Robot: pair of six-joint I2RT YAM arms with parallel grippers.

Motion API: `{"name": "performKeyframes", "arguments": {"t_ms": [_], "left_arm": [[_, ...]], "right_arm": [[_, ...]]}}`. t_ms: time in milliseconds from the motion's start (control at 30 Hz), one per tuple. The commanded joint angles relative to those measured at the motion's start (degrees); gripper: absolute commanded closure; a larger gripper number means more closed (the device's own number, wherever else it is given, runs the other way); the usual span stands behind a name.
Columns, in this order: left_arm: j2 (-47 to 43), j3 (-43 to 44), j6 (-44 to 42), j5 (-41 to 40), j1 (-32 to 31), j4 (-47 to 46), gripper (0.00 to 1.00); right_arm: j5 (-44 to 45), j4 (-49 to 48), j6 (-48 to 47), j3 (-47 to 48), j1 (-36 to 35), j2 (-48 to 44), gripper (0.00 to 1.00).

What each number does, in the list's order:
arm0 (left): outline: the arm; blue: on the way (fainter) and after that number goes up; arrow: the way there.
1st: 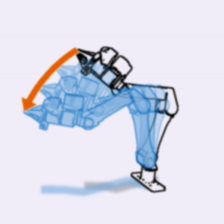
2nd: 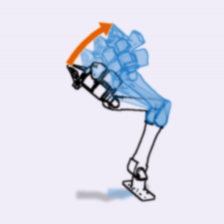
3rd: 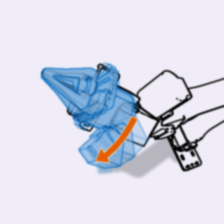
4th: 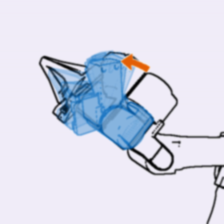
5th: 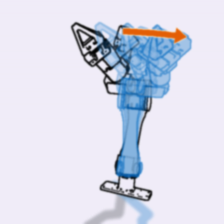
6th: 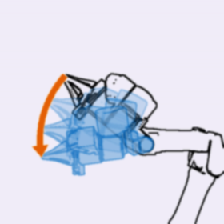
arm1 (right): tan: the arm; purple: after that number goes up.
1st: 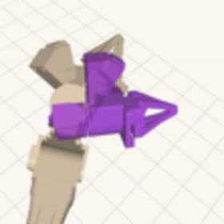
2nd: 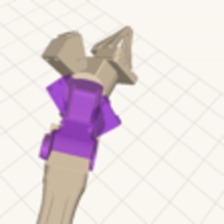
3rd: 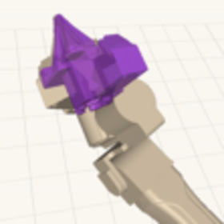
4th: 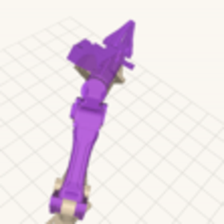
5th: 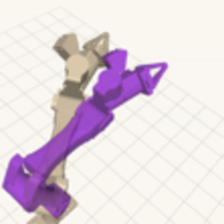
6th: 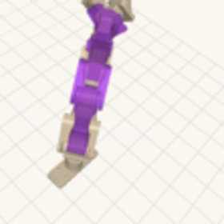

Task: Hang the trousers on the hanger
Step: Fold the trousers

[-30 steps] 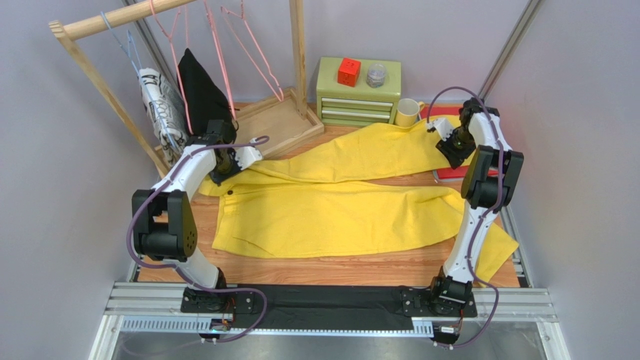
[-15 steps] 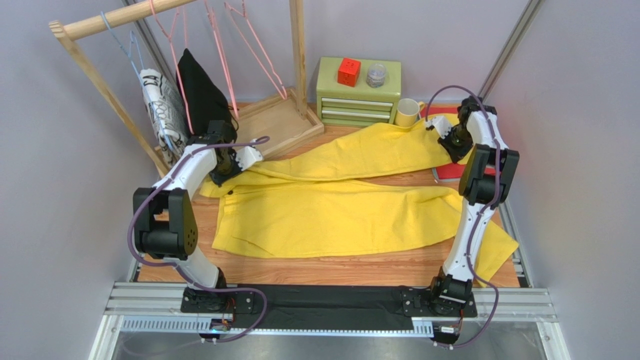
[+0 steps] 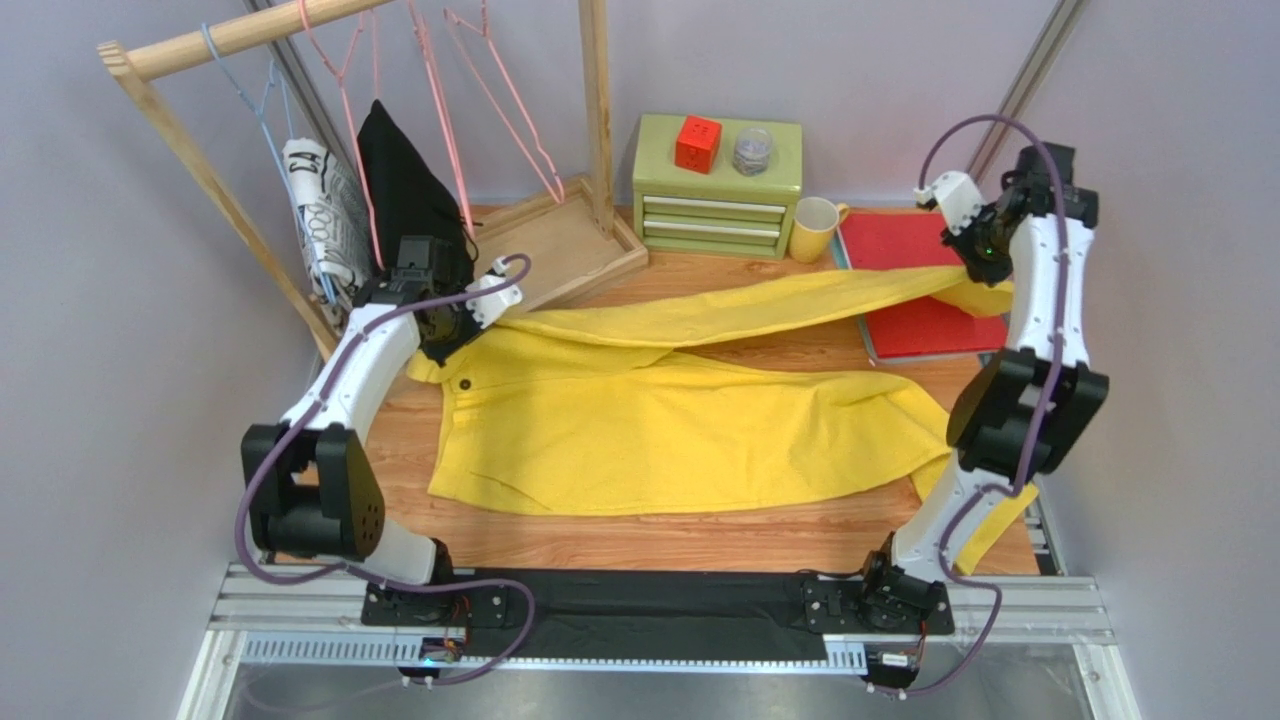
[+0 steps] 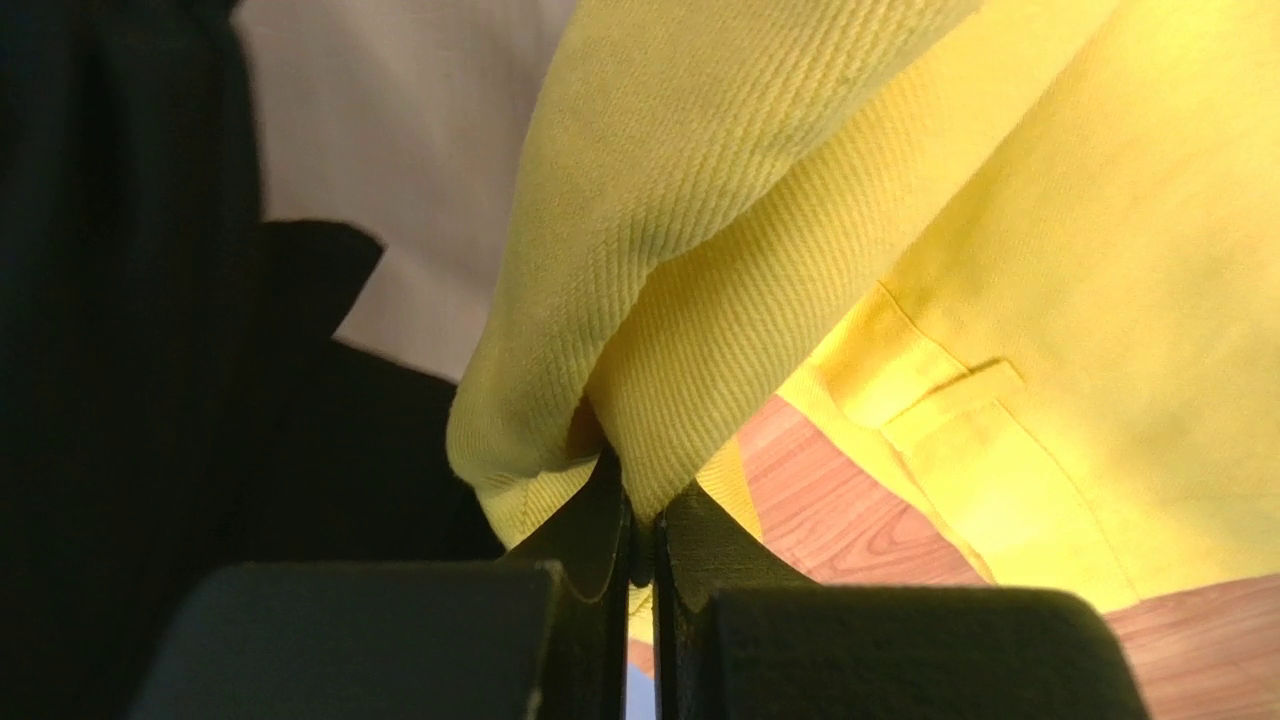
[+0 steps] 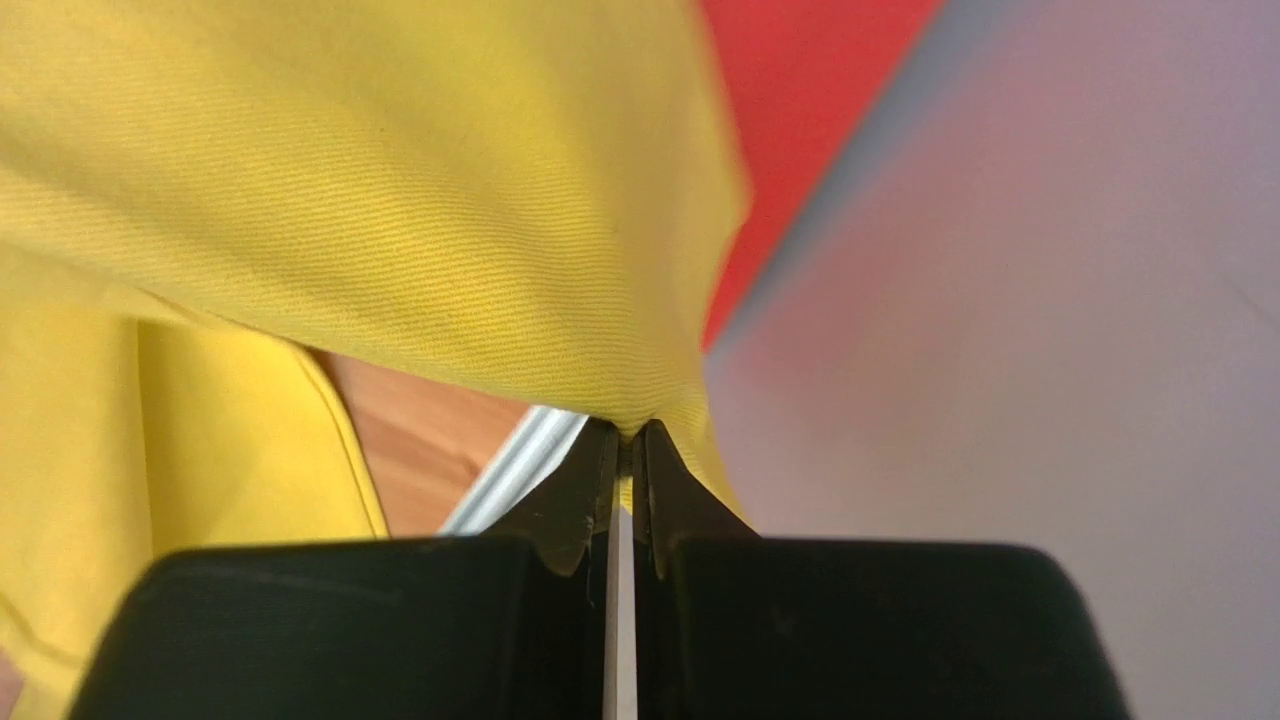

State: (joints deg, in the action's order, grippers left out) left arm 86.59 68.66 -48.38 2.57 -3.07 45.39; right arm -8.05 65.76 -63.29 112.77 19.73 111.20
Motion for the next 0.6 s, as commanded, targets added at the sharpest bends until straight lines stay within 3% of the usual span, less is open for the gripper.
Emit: {"name": "performKeyframes", "arguments": {"t_ms": [0, 167, 300, 433, 567], "left_arm": [[-10.5, -4.0, 1.3, 1.7, 0.3, -3.7, 1.0], [-22.3, -8.3, 0.2, 1.7, 1.1, -4.8, 1.0], [-27.8, -12.1, -2.1, 0.3, 1.2, -8.2, 1.0], [-23.0, -9.8, -2.3, -1.6, 1.2, -10.1, 1.0], [-10.3, 0.0, -0.4, -2.3, 0.8, -10.2, 1.0]], "right_arm": [[1.0, 3.1, -0.7, -4.6, 3.2, -14.8, 1.0], [0.7, 5.5, -3.5, -10.5, 6.0, -28.6, 1.0], [2.1, 1.7, -4.0, -14.0, 6.6, -30.7, 1.0], [3.6, -2.3, -0.1, -6.9, 5.7, -18.4, 1.0], [6.4, -5.3, 4.6, 5.0, 2.5, -3.4, 1.0]]}}
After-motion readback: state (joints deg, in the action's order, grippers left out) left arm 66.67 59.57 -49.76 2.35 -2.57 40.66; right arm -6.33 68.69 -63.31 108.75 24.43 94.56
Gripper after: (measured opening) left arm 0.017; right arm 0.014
